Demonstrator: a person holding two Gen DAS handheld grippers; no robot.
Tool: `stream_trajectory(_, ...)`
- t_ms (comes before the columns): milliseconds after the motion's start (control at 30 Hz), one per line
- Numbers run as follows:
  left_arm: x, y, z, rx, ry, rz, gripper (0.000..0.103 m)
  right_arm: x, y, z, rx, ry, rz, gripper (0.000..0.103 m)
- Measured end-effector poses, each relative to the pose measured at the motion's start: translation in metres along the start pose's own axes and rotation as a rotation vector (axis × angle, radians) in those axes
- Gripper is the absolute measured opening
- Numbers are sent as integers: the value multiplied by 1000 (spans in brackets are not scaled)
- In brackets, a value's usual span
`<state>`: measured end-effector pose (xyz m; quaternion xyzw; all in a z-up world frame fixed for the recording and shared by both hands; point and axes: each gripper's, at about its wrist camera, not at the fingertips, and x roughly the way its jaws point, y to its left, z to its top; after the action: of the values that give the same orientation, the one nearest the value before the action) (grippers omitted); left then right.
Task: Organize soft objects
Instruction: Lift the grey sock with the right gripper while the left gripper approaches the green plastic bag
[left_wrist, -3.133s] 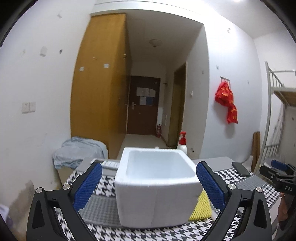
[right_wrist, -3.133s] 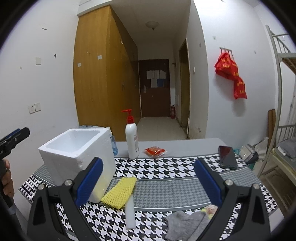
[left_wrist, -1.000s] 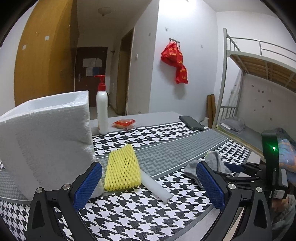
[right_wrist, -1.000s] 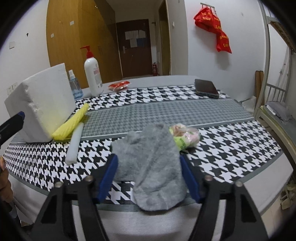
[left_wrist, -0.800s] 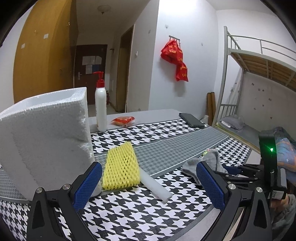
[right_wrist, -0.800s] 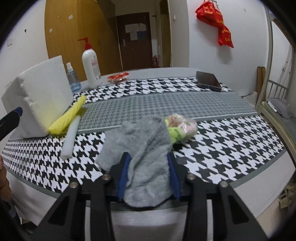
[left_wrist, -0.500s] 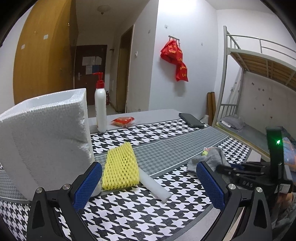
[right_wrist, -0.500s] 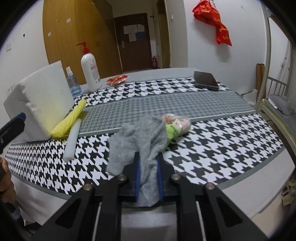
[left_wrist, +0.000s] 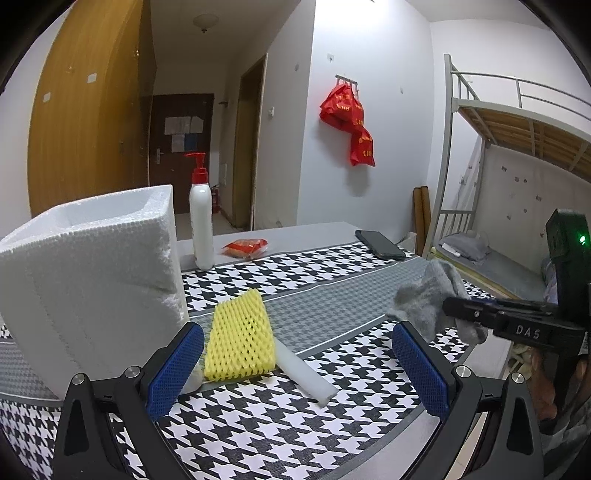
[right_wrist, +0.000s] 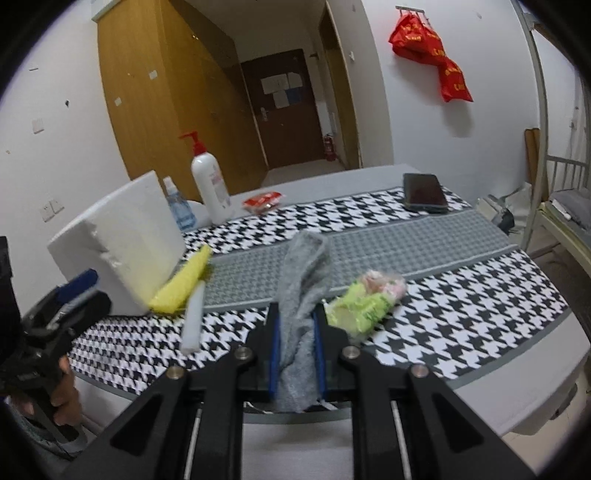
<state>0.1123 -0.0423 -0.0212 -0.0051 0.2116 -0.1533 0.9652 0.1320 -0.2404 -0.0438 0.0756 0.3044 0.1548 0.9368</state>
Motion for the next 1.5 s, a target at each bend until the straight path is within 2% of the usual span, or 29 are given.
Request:
stream_trajectory(333,2,-10,8,15,-5,-22,102,-19,0,14,0,-72,-16,19)
stream_trajectory(667,25,-44,16,56,18,-79,102,-35,-26,7,51,-97,-62,19)
stream_trajectory(1000,59,-84,19,98,112,-169,102,-45,-62,-6,117,-106,-119,19)
stream_trajectory(1133,80,-101,19,102,195,-243,102,-45,-73,-10,137,-99,-135,19)
stream_trajectory(1300,104,-118,18,141,246,-236,102,-45,-91,-16,181,-95,-172,19)
stream_trajectory(1367,117,-123,16,151,285,-264,102,-44,-98,-18,194,-86,-190,19)
stream_trajectory(1500,141,-128,11,134,351,-238,102,-47,-105,-21,211,-88,-201,19)
